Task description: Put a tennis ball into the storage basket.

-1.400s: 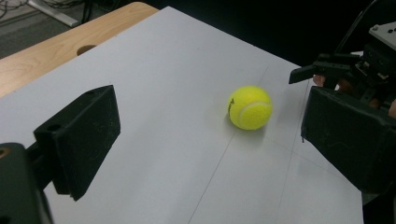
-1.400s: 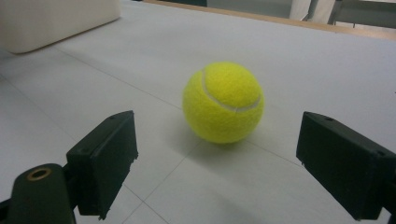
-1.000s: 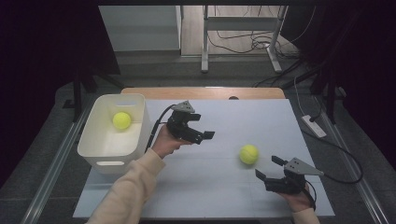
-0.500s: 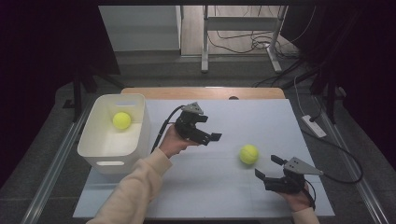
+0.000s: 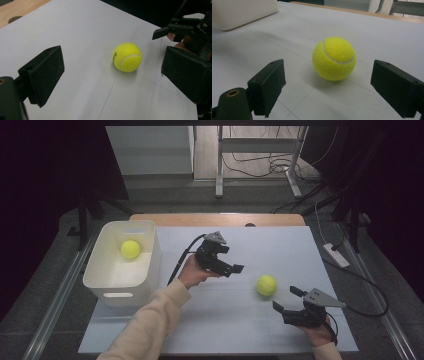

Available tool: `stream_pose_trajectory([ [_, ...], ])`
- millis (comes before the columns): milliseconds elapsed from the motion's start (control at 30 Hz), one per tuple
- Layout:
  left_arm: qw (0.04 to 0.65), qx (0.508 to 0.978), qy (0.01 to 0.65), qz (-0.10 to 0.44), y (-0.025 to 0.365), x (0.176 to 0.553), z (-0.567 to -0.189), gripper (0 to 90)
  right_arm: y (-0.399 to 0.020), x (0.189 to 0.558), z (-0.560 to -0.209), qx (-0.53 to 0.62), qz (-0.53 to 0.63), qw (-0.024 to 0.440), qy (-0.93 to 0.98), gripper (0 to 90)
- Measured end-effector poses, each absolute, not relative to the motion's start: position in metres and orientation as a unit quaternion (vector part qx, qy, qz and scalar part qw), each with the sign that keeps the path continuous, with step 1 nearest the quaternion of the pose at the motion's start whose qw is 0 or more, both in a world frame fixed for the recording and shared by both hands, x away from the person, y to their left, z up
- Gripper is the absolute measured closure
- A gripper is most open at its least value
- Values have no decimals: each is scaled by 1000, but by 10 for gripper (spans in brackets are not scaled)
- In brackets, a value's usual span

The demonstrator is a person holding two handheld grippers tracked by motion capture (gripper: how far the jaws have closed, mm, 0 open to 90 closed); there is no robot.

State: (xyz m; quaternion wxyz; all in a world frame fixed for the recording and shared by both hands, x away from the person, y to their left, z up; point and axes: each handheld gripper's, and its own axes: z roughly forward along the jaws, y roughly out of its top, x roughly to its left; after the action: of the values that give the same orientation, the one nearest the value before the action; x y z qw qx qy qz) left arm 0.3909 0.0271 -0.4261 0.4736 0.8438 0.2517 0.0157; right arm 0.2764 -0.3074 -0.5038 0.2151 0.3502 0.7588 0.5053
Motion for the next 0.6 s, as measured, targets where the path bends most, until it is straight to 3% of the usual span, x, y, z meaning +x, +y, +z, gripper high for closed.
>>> stream_pose_trajectory([
  [600, 464, 851, 248, 3, 8, 394, -434, 49, -307, 276, -503, 348, 506, 217, 759, 124],
])
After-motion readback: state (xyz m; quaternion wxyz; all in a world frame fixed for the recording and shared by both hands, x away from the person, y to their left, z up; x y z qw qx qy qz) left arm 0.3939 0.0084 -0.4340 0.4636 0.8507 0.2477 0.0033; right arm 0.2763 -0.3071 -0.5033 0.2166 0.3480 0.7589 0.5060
